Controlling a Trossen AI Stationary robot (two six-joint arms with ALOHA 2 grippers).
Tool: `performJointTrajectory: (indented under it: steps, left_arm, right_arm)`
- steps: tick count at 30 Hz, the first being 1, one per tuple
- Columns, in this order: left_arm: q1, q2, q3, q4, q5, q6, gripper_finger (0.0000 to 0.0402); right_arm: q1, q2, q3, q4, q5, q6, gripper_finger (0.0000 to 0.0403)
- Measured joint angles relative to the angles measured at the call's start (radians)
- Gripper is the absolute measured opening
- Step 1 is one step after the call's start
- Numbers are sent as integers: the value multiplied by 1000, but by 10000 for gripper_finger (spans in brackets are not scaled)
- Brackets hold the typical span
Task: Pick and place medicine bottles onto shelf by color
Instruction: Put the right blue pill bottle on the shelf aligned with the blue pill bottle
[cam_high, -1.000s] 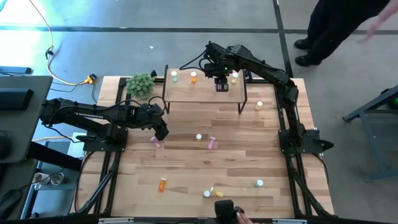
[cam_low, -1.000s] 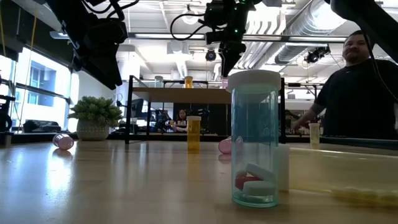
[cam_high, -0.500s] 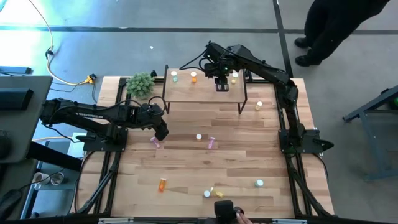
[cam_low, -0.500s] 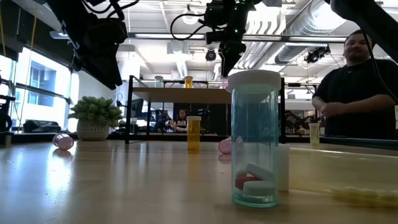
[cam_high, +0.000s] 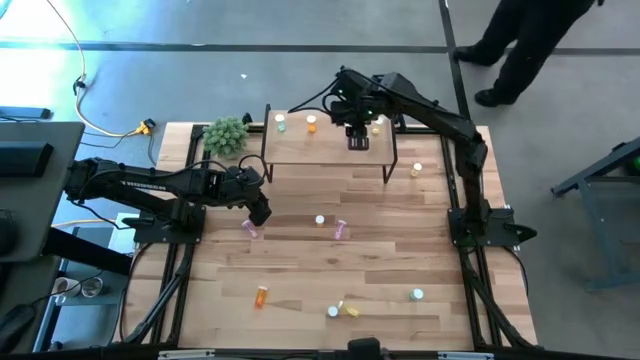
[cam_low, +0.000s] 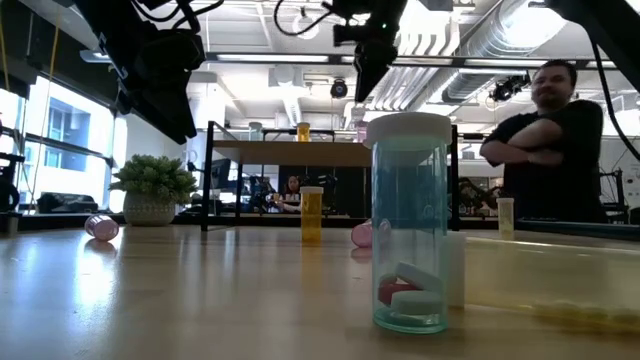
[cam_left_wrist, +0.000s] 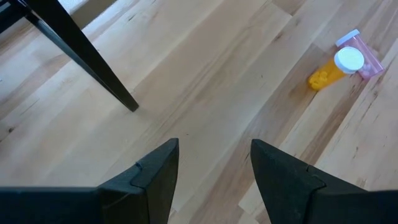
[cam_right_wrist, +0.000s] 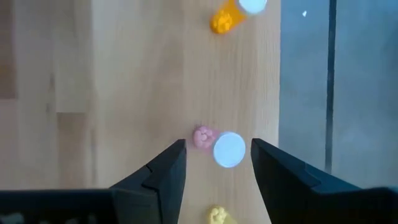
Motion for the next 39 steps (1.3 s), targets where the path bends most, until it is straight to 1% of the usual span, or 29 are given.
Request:
performJointTrajectory:
  steps: [3,6,12,14,17,28,32,36,39]
  left_arm:
    - [0,0,0,0,7,9,188]
    - [0,0,0,0,26,8,188]
    - [-9,0,0,1,92,1,188]
    - [-17,0,0,1,117,-2,188]
    - [-37,0,0,0,140,-25,188]
    - [-142,0,0,0,142,-37,188]
    - [-165,0,0,-3,142,-37,188]
    - [-179,0,0,-9,142,-39,188]
    - [-182,0,0,-9,161,-45,188]
  right_arm:
    - [11,-20,1,-12,-61,8,172]
    - [23,-40,1,-34,-149,20,172]
    - [37,-46,1,-166,-363,77,172]
    - [52,-43,1,-185,-391,100,172]
    - [84,-39,1,-211,-391,128,172]
    - [235,-39,0,-221,-389,266,172]
    - [292,-39,0,-221,-323,327,172]
    - [346,-39,0,-221,-287,372,172]
    - [379,-39,0,-222,-233,406,172]
